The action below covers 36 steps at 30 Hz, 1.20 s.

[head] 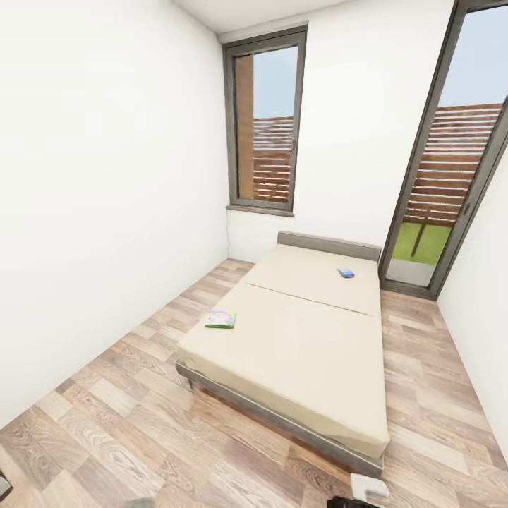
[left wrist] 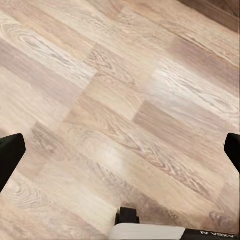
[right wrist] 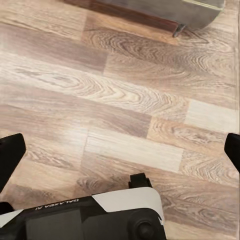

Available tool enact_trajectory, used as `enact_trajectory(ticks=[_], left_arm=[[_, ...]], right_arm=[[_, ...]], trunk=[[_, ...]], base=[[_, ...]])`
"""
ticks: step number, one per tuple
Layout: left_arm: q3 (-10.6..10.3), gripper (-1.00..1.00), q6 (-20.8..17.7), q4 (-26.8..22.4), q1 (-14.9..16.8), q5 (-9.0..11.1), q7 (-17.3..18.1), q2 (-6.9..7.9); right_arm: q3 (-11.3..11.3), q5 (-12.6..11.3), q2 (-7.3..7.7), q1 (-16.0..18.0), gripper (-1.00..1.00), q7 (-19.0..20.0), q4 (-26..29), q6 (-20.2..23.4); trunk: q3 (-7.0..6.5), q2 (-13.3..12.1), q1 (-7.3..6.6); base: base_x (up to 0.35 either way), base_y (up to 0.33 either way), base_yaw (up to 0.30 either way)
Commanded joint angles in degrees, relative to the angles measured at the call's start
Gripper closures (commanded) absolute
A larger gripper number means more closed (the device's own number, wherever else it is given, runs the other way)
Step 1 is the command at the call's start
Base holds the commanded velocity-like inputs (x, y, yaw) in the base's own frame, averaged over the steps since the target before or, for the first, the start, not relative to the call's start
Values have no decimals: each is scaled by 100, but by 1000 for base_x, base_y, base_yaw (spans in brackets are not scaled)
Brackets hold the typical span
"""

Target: Put all the toys in the child's room - the three board games (two on the bed and one on the table), the two jigsaw puzzles on the table, and the tennis ball on the table - inside the toy box on the table in the child's room.

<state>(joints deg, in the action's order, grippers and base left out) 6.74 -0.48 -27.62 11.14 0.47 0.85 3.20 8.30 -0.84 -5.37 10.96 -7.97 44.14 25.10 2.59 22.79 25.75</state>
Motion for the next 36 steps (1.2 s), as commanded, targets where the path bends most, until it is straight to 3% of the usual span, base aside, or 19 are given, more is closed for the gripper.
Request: enact_trajectory(ticks=[1,4,5,7,11,17,25,36], left_arm=[[87,-100,-267,-213,37,5,11,3],[320,-100,-1008,-833,115,6,19,13],[477,-100,-1443,-1231,147,6,26,15],[673,-100,-1962,-1728,175,4,46,13],[805,-100,-2348,-2147,192,-2,91,0],[864,-100,-2576,-2421,202,-10,133,-20],[858,-100,-2602,-2508,204,-12,143,-35],[855,-100,-2598,-2519,204,-12,141,-47]], right_arm=[[13,-18,-11,2,-100,-15,269,205],[10,-31,-50,2,-100,-17,914,602],[8,-32,-102,4,-100,-20,1216,776],[2,-15,-183,17,-100,-24,1494,931],[-7,2,-250,81,-100,-28,1669,1039],[-56,5,-277,147,-100,-8,1776,1146],[-117,-20,-286,157,-100,9,1802,1206],[-417,-25,-297,160,-100,-9,1825,1150]], trunk=[[15,13,4],[15,13,4],[15,13,4],[15,13,4],[15,13,4],[15,13,4],[15,13,4],[15,13,4]], base=[[0,0,32],[0,0,21],[0,0,10],[0,0,7],[0,0,3],[0,0,0],[0,0,0],[46,0,0]])
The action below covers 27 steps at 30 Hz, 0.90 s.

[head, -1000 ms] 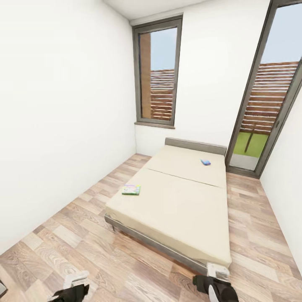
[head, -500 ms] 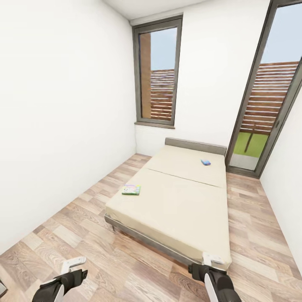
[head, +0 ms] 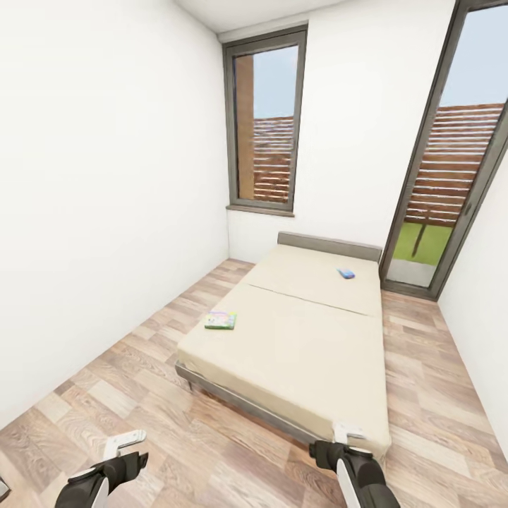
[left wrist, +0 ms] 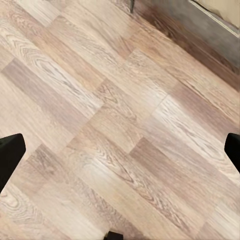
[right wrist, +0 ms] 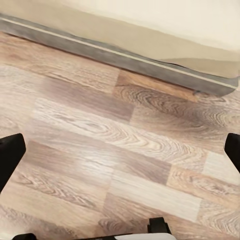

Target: Put all the toys in the child's room - the three board games (two on the bed and one on the table), the two jigsaw puzzles on the table, and the tennis ball on the table - inside the toy box on the table in the child's room.

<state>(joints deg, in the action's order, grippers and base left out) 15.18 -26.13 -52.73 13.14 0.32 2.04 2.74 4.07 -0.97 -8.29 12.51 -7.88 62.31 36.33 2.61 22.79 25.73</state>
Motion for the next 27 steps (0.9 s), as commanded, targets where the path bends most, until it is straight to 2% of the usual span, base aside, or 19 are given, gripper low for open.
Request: enact_trajectory(ticks=[1,13,27], left_arm=[[11,-100,-33,-9,4,3,19,-2],[11,-100,-33,-9,4,3,16,-8],[11,-100,-32,-6,4,3,16,-9]], right_arm=[[-27,-13,-5,3,-100,-20,8,23],[-113,-25,-7,4,-100,-20,9,11],[-124,-26,-23,3,-100,-20,9,6]], trunk=[[14,13,6],[14,13,6],[14,13,6]], base=[[204,0,0],[74,-15,0],[91,-130,10]])
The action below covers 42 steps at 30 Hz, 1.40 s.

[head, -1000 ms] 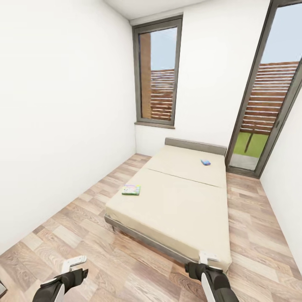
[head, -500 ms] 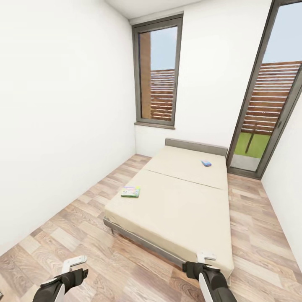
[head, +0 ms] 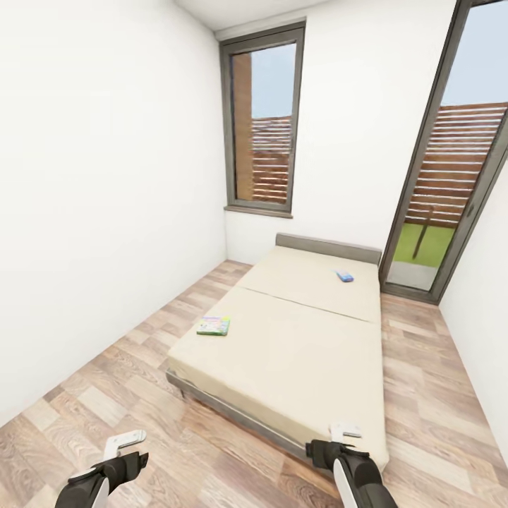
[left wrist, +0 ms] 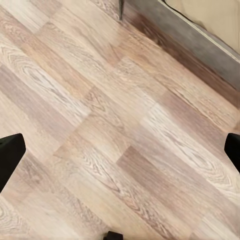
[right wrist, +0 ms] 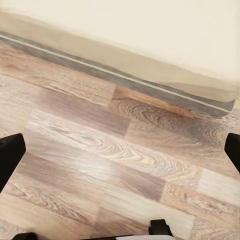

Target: Put all the toys in the child's room - the three board games (two on the bed and one on the table), the two jigsaw puzzles on the table, and the tennis ball on the table - inside the toy box on the table in the child's room.

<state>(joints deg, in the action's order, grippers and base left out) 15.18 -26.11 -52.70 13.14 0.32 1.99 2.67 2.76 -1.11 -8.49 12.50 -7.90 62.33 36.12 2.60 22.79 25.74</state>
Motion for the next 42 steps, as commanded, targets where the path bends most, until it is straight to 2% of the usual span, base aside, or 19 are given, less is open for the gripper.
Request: enact_trajectory(ticks=[1,10,33,42], left_arm=[[11,-100,-34,-10,5,3,21,-3],[11,-100,-23,-12,5,-1,21,3],[11,-100,-17,-11,5,3,21,-2],[11,-100,-17,-12,5,3,21,-3]], right_arm=[[3,-12,-7,3,-100,-18,7,26],[-28,-12,-20,2,-100,-25,7,26],[-104,-12,-21,4,-100,-27,6,18],[-109,-12,-19,2,-100,-25,3,17]], trunk=[[14,13,4],[14,13,4],[14,13,4],[14,13,4]], base=[[17,-191,123],[5,-174,238],[-1,-10,282],[-132,-87,255]])
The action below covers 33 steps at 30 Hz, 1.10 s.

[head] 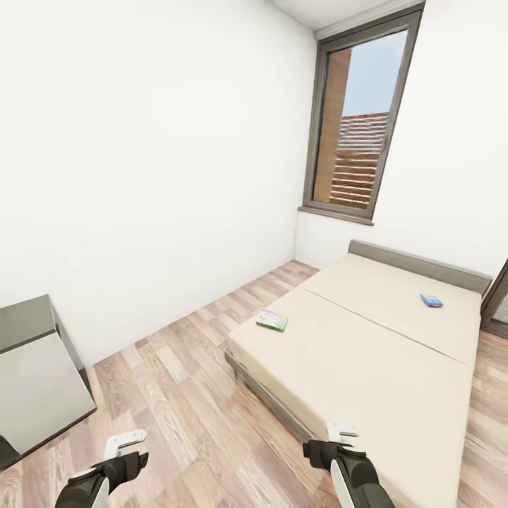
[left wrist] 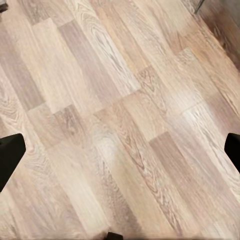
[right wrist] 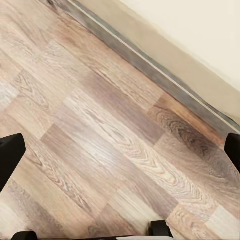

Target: Put all the toys in the child's room - the three board games (two on the bed and one on the table), the two jigsaw puzzles on the table, and the tennis ball on the table - inside the toy box on the table in the child's room.

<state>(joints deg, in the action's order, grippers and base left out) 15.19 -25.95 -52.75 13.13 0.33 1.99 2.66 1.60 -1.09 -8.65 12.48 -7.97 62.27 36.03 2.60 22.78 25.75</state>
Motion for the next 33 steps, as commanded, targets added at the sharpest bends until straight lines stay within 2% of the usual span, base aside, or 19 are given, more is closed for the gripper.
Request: enact_trajectory(ticks=[1,8,14,33], left_arm=[[11,-100,-33,-6,6,2,21,-3],[11,-100,-33,-2,6,-5,21,-7],[6,-100,-34,-2,6,-6,21,-11],[2,-100,-33,1,6,-15,20,-11]], right_arm=[[7,-14,-4,5,-100,-16,9,27],[7,-15,-5,6,-100,-12,9,31],[6,-14,-4,7,-100,-11,11,35],[0,-14,-5,7,-100,-11,6,62]], trunk=[[14,14,3],[14,14,3],[14,14,3],[39,14,3]], base=[[-74,-53,242],[-30,-148,134],[-5,-246,26],[0,-138,26]])
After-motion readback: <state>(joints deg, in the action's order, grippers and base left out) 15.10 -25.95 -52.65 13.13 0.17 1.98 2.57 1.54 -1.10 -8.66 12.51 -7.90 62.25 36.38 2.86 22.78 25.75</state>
